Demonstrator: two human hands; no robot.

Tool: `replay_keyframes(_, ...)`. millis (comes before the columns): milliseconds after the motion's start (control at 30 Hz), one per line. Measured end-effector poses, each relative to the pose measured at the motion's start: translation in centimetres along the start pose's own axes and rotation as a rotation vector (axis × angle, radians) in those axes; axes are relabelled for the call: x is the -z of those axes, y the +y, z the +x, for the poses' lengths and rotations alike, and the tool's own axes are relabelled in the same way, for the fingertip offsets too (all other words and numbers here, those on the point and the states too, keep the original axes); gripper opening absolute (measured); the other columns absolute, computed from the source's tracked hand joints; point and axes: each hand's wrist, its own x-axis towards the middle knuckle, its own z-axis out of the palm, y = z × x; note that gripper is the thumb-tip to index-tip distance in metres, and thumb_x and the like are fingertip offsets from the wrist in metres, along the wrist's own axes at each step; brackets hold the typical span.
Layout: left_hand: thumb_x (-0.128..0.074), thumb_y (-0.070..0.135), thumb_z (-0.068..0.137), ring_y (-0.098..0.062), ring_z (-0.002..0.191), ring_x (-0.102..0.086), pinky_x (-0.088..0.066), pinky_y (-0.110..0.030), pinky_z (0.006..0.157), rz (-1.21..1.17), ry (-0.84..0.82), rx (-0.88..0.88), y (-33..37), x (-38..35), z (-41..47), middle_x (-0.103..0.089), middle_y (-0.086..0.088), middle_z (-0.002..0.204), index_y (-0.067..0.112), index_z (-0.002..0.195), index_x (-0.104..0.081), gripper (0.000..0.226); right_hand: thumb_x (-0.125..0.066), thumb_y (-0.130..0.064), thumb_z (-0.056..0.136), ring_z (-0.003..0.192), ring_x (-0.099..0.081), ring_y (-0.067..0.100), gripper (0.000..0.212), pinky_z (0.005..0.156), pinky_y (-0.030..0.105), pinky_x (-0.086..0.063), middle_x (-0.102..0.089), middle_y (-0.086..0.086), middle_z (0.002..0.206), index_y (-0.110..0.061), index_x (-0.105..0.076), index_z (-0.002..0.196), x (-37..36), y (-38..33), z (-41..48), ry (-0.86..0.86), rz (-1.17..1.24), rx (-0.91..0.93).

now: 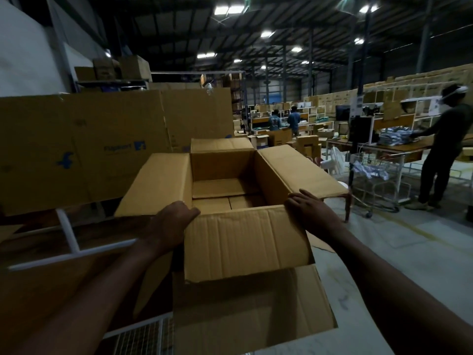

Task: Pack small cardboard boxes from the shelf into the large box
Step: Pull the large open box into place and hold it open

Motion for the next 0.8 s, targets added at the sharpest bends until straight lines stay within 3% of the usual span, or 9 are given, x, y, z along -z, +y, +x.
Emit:
replay_keyframes(167, -0.075, 0.043, 0.085, -0.013, 0.097, -0.054, -0.054, -0.038, 0.075, -0.013, -0.088, 0.061, 0.0, -3.4, -1.5, -0.061, 0.004, 0.103, 0.036, 0.121, -0.058, 0.040, -0.075, -0.014, 0.084, 0.131, -0.051, 0.026, 0.052, 0.114, 0.037, -0.017, -0.061, 0.010, 0.135, -0.016, -0.057, 0.133, -2.6, -0.9, -0.9, -0.087, 0.016, 0.012)
replay_keyframes(267, -0.076, 0.032, 0.086, -0.016, 0.094, -0.056, -0.050, -0.035, 0.073, -0.062, -0.108, 0.052, 0.4, -5.0, -2.1, -0.061, 0.003, 0.100, 0.031, 0.121, -0.062, 0.038, -0.067, -0.012, 0.091, 0.135, -0.048, 0.026, 0.047, 0.114, 0.035, -0.013, -0.057, 0.010, 0.140, -0.015, -0.056, 0.136, -3.9, -0.8, -1.4, -0.136, 0.038, -0.002)
replay_keyframes(333, -0.071, 0.036, 0.090, -0.015, 0.094, -0.056, -0.050, -0.036, 0.076, -0.115, -0.114, 0.054, 0.7, -5.9, -2.7, -0.063, 0.003, 0.100, 0.032, 0.119, -0.063, 0.031, -0.062, -0.016, 0.094, 0.136, -0.046, 0.024, 0.044, 0.116, 0.036, -0.013, -0.054, 0.007, 0.143, -0.020, -0.054, 0.138, -5.0, -1.0, -1.6, -0.179, 0.024, -0.023)
replay_keyframes(433, -0.060, 0.045, 0.096, -0.013, 0.099, -0.056, -0.051, -0.036, 0.084, -0.150, -0.190, 0.087, 0.9, -8.2, -3.9, -0.062, 0.003, 0.109, 0.034, 0.122, -0.060, 0.028, -0.054, -0.026, 0.098, 0.140, -0.040, 0.022, 0.042, 0.120, 0.044, -0.024, -0.049, 0.001, 0.148, -0.030, -0.048, 0.139, -7.0, -1.6, -2.1, -0.321, 0.021, -0.059)
replay_keyframes(533, -0.057, 0.044, 0.098, -0.013, 0.111, -0.057, -0.050, -0.035, 0.093, -0.170, -0.273, 0.111, 0.6, -10.1, -5.0, -0.061, 0.006, 0.118, 0.036, 0.125, -0.059, 0.028, -0.048, -0.037, 0.099, 0.144, -0.033, 0.023, 0.041, 0.111, 0.050, -0.039, -0.044, -0.006, 0.151, -0.041, -0.040, 0.139, -9.0, -1.6, -2.6, -0.417, 0.068, -0.117)
replay_keyframes(633, -0.062, 0.036, 0.096, -0.012, 0.114, -0.059, -0.049, -0.032, 0.095, -0.185, -0.304, 0.134, -0.5, -9.8, -4.7, -0.062, 0.008, 0.121, 0.031, 0.126, -0.065, 0.030, -0.048, -0.034, 0.102, 0.147, -0.027, 0.017, 0.041, 0.120, 0.044, -0.024, -0.040, -0.006, 0.154, -0.034, -0.043, 0.143, -8.9, -1.6, -2.7, -0.419, 0.072, -0.139)
replay_keyframes(700, -0.065, 0.035, 0.095, -0.008, 0.114, -0.058, -0.050, -0.032, 0.098, -0.211, -0.383, 0.154, -1.7, -8.8, -4.2, -0.063, 0.013, 0.123, 0.033, 0.128, -0.066, 0.033, -0.052, -0.028, 0.101, 0.141, -0.036, 0.017, 0.046, 0.112, 0.037, -0.032, -0.042, -0.006, 0.152, -0.031, -0.043, 0.147, -8.1, -1.4, -2.5, -0.466, 0.107, -0.223)
replay_keyframes(800, -0.064, 0.021, 0.093, -0.005, 0.115, -0.060, -0.051, -0.033, 0.102, -0.273, -0.529, 0.192, -3.0, -7.8, -3.4, -0.068, 0.015, 0.127, 0.034, 0.121, -0.073, 0.032, -0.059, -0.024, 0.097, 0.116, -0.055, 0.014, 0.046, 0.089, 0.029, -0.048, -0.057, -0.004, 0.134, -0.034, -0.049, 0.141, -7.4, -0.9, -1.8, -0.544, 0.158, -0.342)
